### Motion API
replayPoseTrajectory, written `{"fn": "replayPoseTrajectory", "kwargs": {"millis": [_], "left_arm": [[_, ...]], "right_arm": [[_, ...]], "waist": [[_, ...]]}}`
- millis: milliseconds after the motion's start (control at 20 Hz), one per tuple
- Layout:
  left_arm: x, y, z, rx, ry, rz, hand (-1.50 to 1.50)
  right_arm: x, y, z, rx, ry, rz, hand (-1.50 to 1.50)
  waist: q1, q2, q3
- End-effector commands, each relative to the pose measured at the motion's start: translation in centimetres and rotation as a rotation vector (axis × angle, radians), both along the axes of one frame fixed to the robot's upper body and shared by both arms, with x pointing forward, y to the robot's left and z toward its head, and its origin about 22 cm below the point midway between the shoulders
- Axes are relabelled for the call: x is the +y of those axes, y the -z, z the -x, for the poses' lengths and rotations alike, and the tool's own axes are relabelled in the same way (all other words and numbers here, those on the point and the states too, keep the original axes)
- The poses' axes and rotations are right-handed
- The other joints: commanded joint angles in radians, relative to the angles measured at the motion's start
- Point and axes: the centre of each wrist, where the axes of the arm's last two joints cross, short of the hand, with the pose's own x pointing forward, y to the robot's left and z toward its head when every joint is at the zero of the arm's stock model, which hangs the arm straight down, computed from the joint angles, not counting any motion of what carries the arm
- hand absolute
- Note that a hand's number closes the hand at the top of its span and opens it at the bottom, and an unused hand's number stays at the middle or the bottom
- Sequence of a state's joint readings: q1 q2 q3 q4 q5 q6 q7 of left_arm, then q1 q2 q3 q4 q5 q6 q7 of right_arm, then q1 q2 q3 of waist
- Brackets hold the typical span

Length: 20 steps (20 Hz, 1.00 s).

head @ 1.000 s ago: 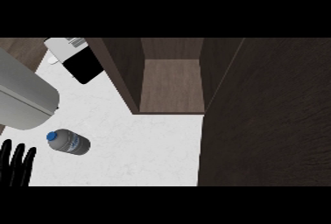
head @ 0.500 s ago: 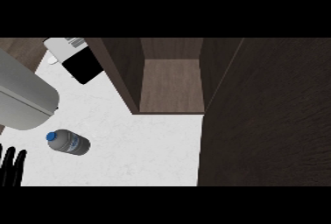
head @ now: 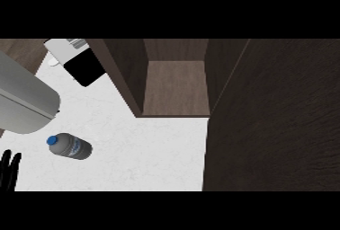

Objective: Pick up the bottled water, place it into the cabinet and close the cabinet

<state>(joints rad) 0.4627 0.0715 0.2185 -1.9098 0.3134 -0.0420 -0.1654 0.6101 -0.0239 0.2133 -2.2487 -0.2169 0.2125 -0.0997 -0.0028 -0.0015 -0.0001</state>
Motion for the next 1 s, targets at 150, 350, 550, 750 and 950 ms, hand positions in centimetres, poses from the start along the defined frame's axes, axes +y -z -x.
{"fn": "replayPoseTrajectory", "kwargs": {"millis": [150,350,550,750,950], "left_arm": [[2.0,2.4,-0.5,0.062,0.009,0.002,-1.5],[4.0,4.9,-2.6,0.083,0.012,0.009,-1.5],[4.9,7.7,-2.5,0.106,-0.023,0.063,-1.5],[3.6,10.9,-3.6,0.136,-0.048,0.095,-1.5],[4.8,11.9,-4.9,0.157,-0.024,0.148,-1.5]], "right_arm": [[0.4,1.0,1.2,-0.008,-0.005,-0.008,-1.5],[0.0,0.7,-0.9,-0.004,-0.009,0.017,-1.5],[0.7,-0.2,1.5,-0.015,-0.025,-0.006,-1.5],[0.5,-0.3,1.9,-0.031,-0.027,-0.015,-1.5],[1.6,0.6,0.9,-0.012,-0.023,-0.012,-1.5]], "waist": [[-0.002,0.0,0.0],[0.001,0.002,0.0],[-0.004,0.001,-0.001],[-0.007,0.001,-0.001],[-0.005,0.002,-0.001]]}}
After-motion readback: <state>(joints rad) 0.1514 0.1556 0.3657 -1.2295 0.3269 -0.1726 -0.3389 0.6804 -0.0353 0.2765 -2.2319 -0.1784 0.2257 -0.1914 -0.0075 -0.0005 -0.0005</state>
